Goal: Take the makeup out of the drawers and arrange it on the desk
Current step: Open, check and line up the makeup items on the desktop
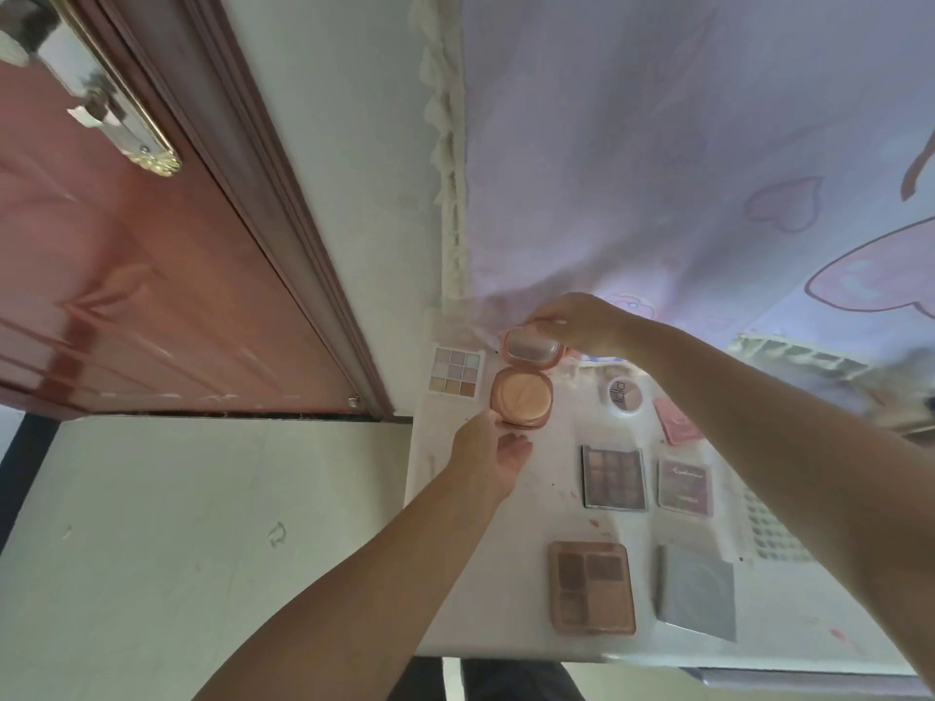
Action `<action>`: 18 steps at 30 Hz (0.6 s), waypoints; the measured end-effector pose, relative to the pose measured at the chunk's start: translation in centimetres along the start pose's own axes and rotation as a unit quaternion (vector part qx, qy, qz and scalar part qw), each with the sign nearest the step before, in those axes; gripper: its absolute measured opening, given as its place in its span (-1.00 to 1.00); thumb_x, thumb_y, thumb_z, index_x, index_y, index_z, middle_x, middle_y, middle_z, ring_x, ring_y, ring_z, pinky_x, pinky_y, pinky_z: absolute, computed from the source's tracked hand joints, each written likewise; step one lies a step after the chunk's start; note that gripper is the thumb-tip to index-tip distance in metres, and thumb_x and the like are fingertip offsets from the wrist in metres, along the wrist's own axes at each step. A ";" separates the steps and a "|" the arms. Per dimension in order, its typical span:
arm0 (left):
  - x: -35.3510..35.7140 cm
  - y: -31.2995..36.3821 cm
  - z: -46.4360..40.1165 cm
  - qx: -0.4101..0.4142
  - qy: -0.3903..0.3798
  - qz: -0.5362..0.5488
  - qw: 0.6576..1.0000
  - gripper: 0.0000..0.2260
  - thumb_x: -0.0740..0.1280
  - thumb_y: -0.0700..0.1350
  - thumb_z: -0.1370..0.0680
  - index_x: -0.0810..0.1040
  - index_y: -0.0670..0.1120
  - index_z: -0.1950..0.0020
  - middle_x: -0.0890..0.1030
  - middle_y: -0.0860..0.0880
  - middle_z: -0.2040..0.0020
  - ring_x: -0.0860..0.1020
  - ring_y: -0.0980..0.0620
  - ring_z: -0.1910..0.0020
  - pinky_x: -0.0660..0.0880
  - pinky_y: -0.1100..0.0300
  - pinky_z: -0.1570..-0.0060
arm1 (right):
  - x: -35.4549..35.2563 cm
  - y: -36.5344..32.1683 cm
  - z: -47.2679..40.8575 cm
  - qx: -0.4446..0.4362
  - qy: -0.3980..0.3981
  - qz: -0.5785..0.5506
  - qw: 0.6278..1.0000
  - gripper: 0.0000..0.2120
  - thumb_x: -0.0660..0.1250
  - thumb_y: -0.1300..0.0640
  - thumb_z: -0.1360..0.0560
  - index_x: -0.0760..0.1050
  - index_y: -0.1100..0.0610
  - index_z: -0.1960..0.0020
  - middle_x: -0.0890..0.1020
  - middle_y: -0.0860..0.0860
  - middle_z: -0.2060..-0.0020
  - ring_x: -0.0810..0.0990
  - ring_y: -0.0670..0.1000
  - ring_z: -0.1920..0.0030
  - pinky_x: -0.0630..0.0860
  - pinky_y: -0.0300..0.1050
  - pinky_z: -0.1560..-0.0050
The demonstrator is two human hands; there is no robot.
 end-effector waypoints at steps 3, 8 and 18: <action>0.3 0.6 -0.4 0.011 -0.008 0.031 0.999 -0.83 0.09 -0.33 -0.57 0.40 -0.24 0.18 0.43 -0.20 0.16 0.43 -0.12 0.18 0.41 0.07 0.08 | 0.3 0.6 -1.7 -0.005 0.005 0.002 1.000 -0.72 0.17 0.16 -0.58 0.55 0.32 -0.09 0.60 0.21 0.00 0.53 0.18 -0.04 0.37 -0.13 0.04; 0.5 1.4 -0.9 0.020 -0.020 0.042 0.999 -0.85 0.09 -0.33 -0.57 0.42 -0.25 0.14 0.47 -0.24 0.10 0.47 -0.19 0.02 0.40 0.00 -0.21 | 0.4 0.9 -3.1 -0.015 0.023 -0.002 1.000 -0.72 0.18 0.14 -0.58 0.56 0.31 -0.09 0.61 0.22 0.00 0.54 0.18 -0.04 0.30 -0.14 0.15; 0.9 -1.8 -0.3 -0.033 -0.035 0.008 0.999 -0.90 0.12 -0.28 -0.60 0.39 -0.27 0.06 0.44 -0.30 -0.08 0.48 -0.22 -0.05 0.45 -0.04 -0.07 | 1.5 7.5 5.3 0.076 0.084 0.024 0.993 -0.75 0.21 0.13 -0.57 0.51 0.14 -0.21 0.51 0.06 -0.25 0.46 0.07 -0.26 0.36 -0.06 -0.27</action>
Point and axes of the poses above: each hand's wrist, its own z-axis away from the middle knuckle, its own x-axis out of the palm, y = z × x, the point moved 1 cm from there along -z, towards the middle knuckle
